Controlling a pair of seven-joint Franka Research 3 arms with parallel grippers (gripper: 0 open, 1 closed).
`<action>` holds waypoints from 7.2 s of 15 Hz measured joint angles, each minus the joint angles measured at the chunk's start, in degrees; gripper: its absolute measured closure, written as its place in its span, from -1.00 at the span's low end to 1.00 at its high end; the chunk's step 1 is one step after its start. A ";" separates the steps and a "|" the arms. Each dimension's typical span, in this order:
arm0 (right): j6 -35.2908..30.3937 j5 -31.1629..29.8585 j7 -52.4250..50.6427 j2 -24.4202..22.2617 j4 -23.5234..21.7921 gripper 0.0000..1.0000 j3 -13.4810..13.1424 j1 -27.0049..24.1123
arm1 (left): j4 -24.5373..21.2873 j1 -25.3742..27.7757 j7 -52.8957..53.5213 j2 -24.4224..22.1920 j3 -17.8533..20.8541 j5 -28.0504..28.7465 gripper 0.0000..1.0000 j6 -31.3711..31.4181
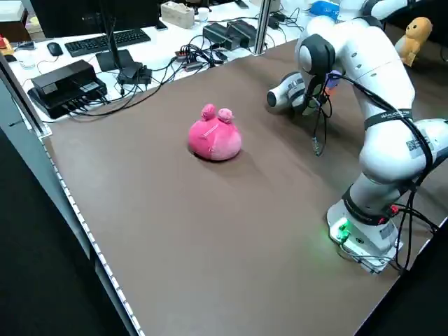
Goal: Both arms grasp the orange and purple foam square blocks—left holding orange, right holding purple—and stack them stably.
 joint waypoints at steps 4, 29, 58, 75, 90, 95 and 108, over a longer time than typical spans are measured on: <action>-0.04 0.00 0.00 -0.32 0.15 -1.00 -0.11 -0.10 | -0.22 0.52 -0.05 -0.13 -0.01 0.83 -0.99 -1.98; -24.40 -0.15 -32.52 -17.08 4.72 -1.00 -1.09 -18.52 | -1.82 12.82 -1.59 -7.45 -0.64 14.83 -1.00 -5.15; -32.14 -14.45 -123.24 -42.72 -10.48 -1.00 -1.37 -39.06 | -7.76 17.80 -100.32 -32.33 -0.28 35.27 -1.00 -8.36; -29.10 -15.90 -119.98 -43.36 -10.63 -1.00 -1.34 -41.11 | -7.23 19.21 -136.69 -42.71 4.22 73.94 -1.00 -9.23; -29.24 -15.79 -119.98 -43.36 -10.66 -1.00 -1.12 -41.10 | 15.31 17.25 -158.09 -49.67 3.47 94.02 -1.00 -36.49; -29.29 -15.76 -119.98 -43.36 -10.77 -1.00 -0.75 -41.09 | 16.15 17.11 -160.31 -49.61 2.80 96.12 -1.00 -36.90; -29.54 -15.76 -119.98 -43.36 -10.79 -1.00 -0.68 -41.09 | 11.40 17.44 -165.90 -50.65 2.66 96.17 -1.00 -30.98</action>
